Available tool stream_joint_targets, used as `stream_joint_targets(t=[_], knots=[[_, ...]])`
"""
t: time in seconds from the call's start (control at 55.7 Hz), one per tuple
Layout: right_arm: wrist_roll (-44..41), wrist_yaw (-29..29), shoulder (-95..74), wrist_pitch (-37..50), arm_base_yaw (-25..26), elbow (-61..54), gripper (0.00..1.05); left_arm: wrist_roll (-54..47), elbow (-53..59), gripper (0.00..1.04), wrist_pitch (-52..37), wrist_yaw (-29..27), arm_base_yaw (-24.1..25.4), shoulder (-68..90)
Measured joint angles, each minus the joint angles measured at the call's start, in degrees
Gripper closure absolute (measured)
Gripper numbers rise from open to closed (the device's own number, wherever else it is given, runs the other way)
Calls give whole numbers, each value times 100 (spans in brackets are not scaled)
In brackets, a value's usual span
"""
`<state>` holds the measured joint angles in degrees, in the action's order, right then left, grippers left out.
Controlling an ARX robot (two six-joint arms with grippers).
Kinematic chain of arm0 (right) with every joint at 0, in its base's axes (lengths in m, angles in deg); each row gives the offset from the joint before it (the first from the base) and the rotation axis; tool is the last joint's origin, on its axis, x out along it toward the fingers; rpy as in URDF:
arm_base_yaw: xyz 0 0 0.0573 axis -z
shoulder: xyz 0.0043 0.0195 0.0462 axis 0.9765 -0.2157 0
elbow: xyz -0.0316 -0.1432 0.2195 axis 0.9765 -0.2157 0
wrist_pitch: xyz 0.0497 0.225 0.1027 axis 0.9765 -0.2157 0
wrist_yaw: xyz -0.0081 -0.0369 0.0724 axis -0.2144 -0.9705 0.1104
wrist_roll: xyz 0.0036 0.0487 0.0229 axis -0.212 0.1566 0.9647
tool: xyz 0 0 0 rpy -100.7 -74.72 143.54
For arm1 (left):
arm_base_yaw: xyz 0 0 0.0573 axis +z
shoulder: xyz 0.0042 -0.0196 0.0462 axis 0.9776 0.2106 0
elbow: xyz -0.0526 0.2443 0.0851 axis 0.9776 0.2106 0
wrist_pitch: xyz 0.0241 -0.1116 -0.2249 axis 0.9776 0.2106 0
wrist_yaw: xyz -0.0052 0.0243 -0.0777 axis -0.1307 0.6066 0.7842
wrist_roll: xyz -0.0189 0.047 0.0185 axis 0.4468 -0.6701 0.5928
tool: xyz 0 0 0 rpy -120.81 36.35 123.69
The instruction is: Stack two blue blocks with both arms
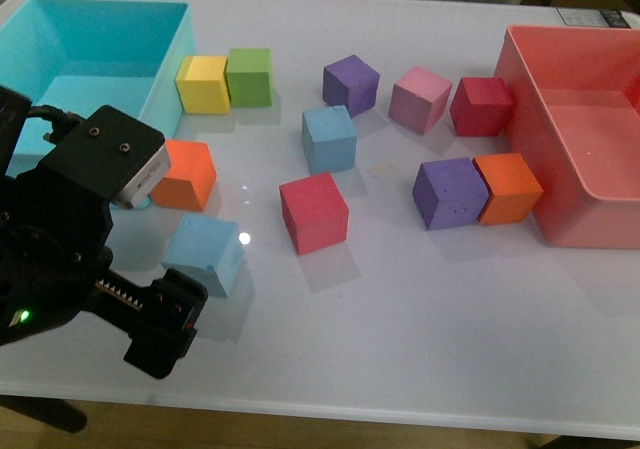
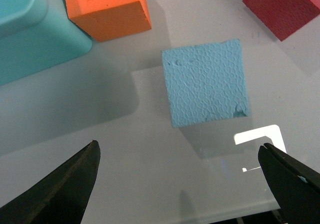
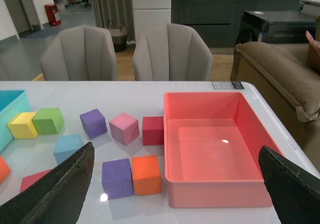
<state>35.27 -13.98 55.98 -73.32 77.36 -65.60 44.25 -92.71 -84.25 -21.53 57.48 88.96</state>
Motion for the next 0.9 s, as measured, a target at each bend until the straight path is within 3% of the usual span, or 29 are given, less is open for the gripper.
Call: stream_joint_targets(t=[0.413, 0.897], knots=[[0, 0, 0, 0, 0, 0, 9, 535, -979, 9, 417, -33, -15, 861], [0, 0, 0, 0, 0, 0, 9, 850, -1362, 9, 629, -42, -247, 1296]])
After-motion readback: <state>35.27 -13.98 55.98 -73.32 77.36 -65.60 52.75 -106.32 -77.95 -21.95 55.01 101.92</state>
